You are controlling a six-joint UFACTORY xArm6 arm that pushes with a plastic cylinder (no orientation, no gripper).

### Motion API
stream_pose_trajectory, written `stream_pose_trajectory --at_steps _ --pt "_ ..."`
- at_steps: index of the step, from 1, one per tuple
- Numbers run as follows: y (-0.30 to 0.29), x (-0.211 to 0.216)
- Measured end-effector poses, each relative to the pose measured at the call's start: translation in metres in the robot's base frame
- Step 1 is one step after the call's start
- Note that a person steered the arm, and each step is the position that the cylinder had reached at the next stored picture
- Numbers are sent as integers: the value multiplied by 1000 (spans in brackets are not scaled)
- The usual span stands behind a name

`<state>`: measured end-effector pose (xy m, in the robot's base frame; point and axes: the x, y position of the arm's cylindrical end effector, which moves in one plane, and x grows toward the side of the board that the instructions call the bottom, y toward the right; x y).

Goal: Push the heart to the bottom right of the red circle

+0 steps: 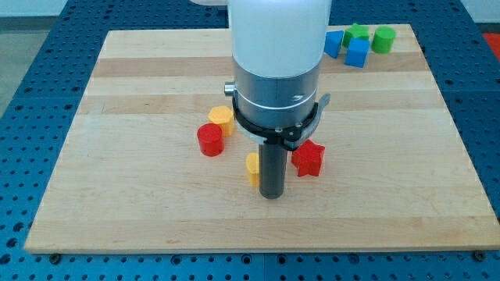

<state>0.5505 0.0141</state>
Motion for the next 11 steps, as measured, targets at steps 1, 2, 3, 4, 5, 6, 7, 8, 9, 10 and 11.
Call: stream_pose_trajectory --at_steps 1,2,3,4,5,6,7,8,9,10,11 --pt "10 -5" --pt "10 -13" --pt "10 -24" --pt "11 -24" --pt "11 -25" --pt "11 -28" --pt "10 -28" --pt "0 -28" --pt "-15 -28" --pt "-23 -28" --pt "-31 -29"
